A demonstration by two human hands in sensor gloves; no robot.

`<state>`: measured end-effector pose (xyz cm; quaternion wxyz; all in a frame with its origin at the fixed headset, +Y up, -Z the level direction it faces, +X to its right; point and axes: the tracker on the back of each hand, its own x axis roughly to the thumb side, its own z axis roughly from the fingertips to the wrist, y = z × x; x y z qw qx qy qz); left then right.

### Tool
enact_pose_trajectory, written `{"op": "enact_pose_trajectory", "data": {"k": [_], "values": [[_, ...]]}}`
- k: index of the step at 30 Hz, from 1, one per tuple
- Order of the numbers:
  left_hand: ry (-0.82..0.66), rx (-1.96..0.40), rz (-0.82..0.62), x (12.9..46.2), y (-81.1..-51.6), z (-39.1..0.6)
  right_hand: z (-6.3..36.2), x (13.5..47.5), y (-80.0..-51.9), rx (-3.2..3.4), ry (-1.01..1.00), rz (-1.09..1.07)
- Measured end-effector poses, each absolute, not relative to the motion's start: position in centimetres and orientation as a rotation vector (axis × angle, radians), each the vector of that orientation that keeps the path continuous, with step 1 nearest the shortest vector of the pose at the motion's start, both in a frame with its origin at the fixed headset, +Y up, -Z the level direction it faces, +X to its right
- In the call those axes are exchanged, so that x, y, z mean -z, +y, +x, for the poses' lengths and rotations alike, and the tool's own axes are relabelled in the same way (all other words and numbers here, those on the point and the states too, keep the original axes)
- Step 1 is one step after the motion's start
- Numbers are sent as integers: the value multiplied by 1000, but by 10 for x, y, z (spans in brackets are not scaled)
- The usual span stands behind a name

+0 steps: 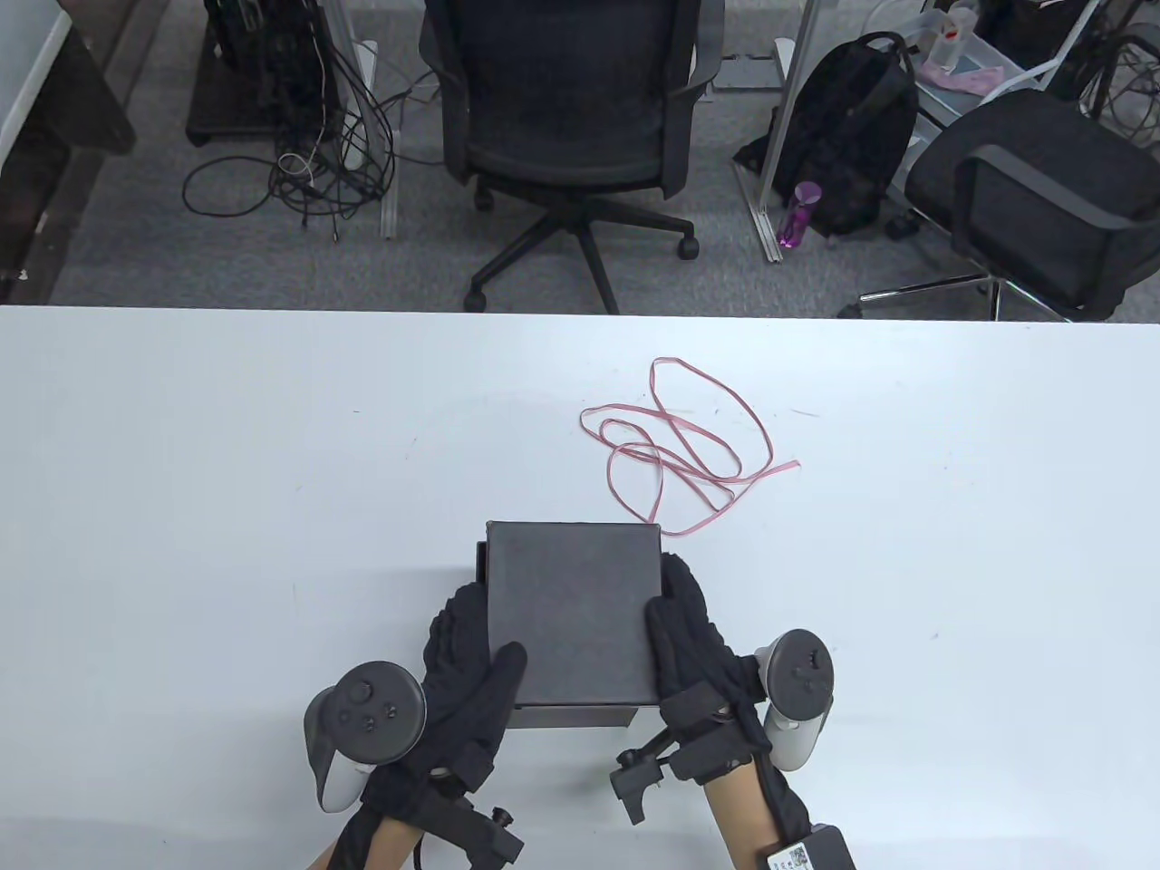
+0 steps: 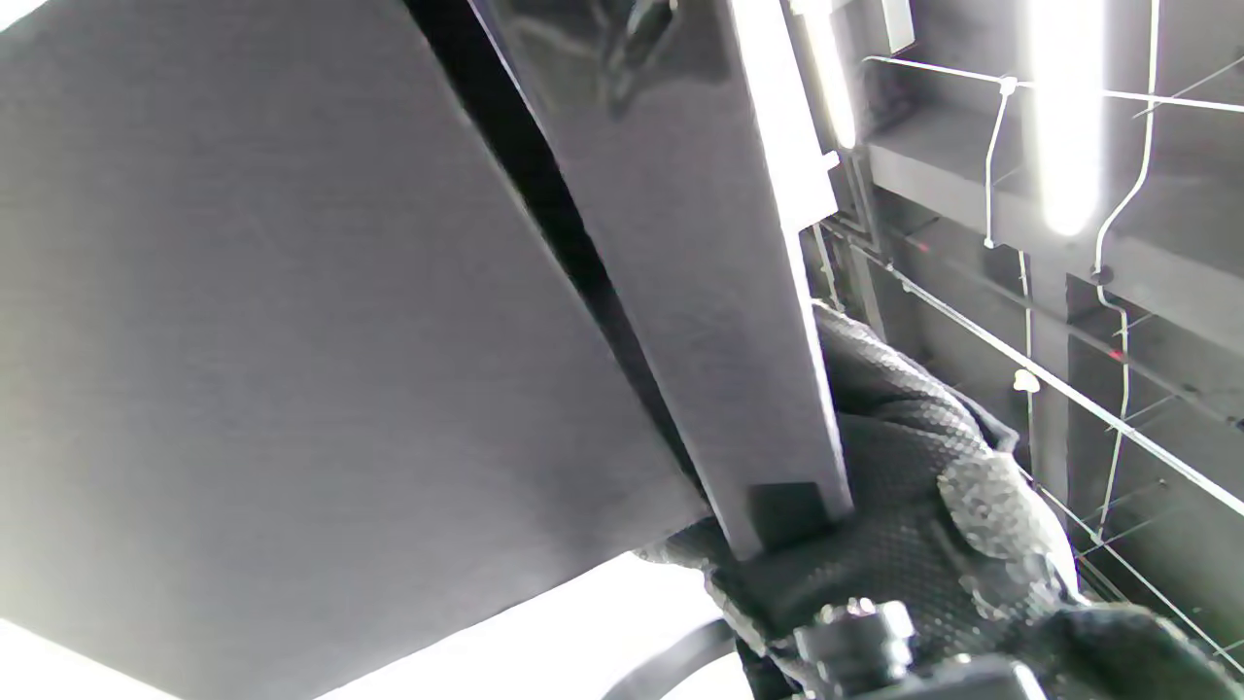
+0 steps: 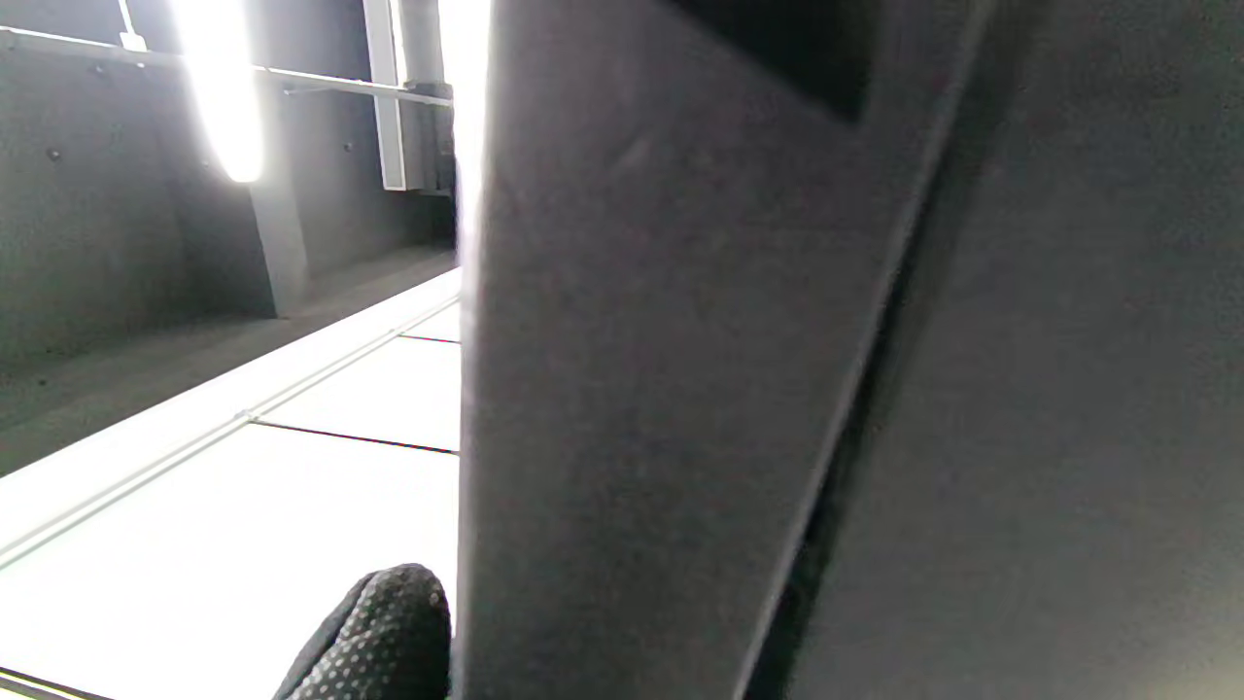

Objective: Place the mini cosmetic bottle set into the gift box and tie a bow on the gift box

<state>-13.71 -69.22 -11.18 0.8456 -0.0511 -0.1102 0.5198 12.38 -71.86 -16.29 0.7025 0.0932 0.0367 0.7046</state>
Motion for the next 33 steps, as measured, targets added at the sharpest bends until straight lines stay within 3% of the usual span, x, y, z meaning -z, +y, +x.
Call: {"op": "enact_pose_trajectory", "data": {"k": [15, 33], "values": [[-133, -1110, -46, 122, -706, -149, 113, 164, -727, -1535, 116, 208], [-56, -1082, -117, 127, -719, -147, 109, 170, -728, -1609, 133, 223]]}}
